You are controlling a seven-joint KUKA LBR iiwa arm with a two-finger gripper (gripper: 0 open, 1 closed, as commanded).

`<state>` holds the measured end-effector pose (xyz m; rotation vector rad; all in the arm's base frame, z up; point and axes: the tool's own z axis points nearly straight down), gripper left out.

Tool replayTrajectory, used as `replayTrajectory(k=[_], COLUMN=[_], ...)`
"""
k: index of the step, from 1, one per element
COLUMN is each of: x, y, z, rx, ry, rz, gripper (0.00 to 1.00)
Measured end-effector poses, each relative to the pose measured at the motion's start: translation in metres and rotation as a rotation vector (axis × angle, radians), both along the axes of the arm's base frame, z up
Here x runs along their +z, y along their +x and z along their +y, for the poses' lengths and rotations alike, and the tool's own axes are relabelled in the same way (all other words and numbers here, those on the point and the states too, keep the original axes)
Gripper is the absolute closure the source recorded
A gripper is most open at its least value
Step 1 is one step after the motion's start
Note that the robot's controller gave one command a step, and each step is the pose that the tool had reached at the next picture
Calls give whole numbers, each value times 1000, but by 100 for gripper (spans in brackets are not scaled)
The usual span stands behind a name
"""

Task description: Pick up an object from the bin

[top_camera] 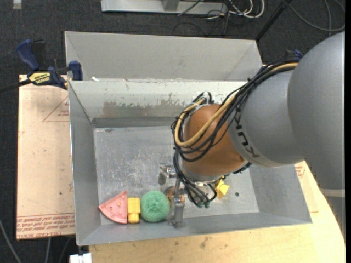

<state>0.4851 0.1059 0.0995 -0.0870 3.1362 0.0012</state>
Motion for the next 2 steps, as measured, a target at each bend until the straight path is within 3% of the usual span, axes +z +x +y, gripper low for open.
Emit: replayTrajectory(k=[1,2], x=[-27,-28], y=[-2,0], z=[6,9], rx=[-38,-35], ry=[2,2], rz=[-9,-9], gripper=[0,0])
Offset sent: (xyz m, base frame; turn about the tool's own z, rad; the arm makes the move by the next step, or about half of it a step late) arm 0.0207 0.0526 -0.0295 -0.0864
